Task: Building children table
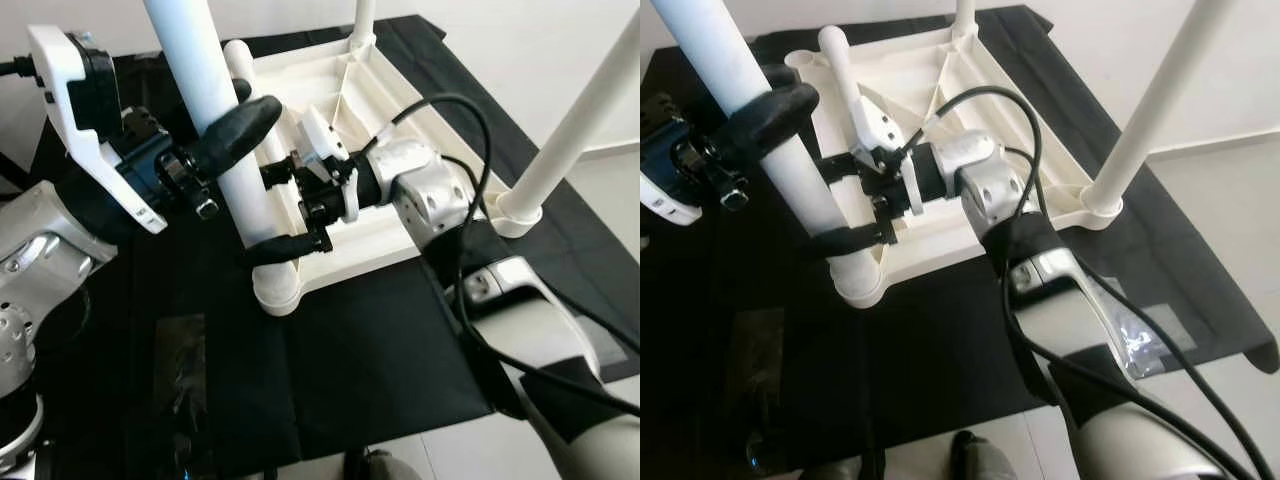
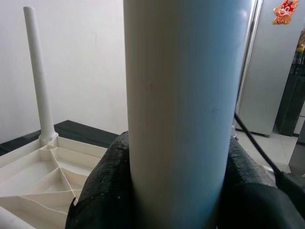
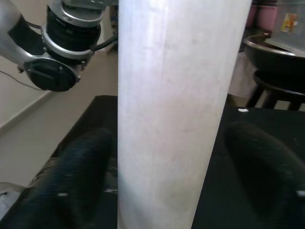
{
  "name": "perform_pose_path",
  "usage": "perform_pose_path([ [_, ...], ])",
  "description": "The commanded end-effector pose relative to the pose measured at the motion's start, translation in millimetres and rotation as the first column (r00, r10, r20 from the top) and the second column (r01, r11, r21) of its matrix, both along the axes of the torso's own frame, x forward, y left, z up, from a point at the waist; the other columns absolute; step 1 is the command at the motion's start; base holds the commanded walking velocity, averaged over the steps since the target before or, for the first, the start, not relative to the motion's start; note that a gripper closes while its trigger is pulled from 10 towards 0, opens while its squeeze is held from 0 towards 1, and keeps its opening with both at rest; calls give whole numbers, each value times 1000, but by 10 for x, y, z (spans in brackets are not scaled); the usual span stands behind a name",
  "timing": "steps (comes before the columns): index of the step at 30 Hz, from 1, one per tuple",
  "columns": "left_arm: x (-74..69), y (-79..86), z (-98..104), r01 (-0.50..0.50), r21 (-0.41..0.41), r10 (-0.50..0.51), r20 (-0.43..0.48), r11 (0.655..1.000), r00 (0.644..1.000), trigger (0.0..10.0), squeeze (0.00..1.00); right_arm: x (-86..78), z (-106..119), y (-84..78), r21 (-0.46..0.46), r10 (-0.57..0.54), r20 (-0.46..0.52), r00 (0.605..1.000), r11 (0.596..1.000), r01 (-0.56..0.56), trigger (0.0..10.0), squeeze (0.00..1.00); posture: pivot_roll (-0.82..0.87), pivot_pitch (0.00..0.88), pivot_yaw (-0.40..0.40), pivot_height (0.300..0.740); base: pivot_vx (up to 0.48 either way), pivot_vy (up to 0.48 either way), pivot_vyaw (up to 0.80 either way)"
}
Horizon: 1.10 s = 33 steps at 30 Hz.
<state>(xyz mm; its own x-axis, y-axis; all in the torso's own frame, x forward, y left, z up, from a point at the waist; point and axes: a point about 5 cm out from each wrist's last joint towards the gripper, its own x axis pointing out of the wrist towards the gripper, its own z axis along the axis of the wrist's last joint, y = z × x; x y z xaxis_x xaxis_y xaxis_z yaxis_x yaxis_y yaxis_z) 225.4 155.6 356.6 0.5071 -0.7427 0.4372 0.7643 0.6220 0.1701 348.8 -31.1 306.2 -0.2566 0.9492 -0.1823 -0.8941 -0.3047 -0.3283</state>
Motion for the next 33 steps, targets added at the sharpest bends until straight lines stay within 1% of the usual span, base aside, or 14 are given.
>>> perform_pose_path([
  [1,-23,-65,-53,29,49,-27,-40,998,999,0,0,-11,43,45,28,45,-4,999,999,-45,1804,0,120,291,24,740,0,0,0],
  [2,-25,-67,-53,29,49,-27,-40,998,999,0,0,-10,45,49,30,48,-6,999,998,-48,1804,0,120,291,24,740,0,0,0],
  [3,-31,-75,-48,31,50,-29,-41,998,999,0,0,-12,39,61,28,59,-7,998,998,-59,0,0,131,303,26,740,0,0,0],
  [14,-44,-138,-33,62,39,-60,-53,997,997,0,0,-10,-30,104,10,77,-4,997,997,-77,0,0,122,309,23,740,0,0,0],
  [15,-34,-147,-41,70,23,-68,-70,997,995,10000,1000,-1,-51,105,3,68,15,998,998,-68,0,0,113,306,20,740,0,0,0],
  [20,-11,-135,-45,43,11,-42,-81,999,996,10000,1000,12,-83,103,1,34,40,999,999,-34,0,0,104,303,15,740,0,0,0],
  [21,4,-111,-43,6,8,-6,-80,1000,997,10000,1000,31,-116,116,11,-30,32,999,999,30,0,0,88,303,7,740,0,0,0],
  [22,31,-42,-28,-67,-5,66,-75,998,995,10000,0,10,-285,131,14,-161,-11,987,987,161,0,0,69,301,-20,740,0,0,0],
  [23,31,-42,-28,-67,-5,66,-75,998,995,10000,0,10,-285,131,14,-161,-11,987,987,161,0,0,69,301,-20,740,0,0,0],
  [24,47,7,-17,-118,-14,116,-72,993,991,10000,0,-24,-406,134,10,-254,-37,966,967,255,0,0,68,302,-23,740,0,0,0],
  [25,48,49,-3,-141,-18,140,-64,990,988,10000,0,-79,-602,174,24,-444,-127,887,892,451,0,0,67,302,-32,740,0,0,0],
  [26,51,88,-1,-162,-19,161,-67,987,985,10000,0,-168,-807,175,21,-619,-221,754,770,638,0,0,67,304,-32,740,0,0,0],
  [28,44,142,-7,-165,-23,163,-78,986,983,10000,0,-383,-1107,90,-9,-791,-270,549,572,820,0,0,53,310,-9,740,0,0,0],
  [33,45,157,-15,-164,-21,162,-82,986,983,10000,0,-405,-1158,114,-18,-807,-296,511,539,842,0,0,53,310,-9,740,0,0,0],
])
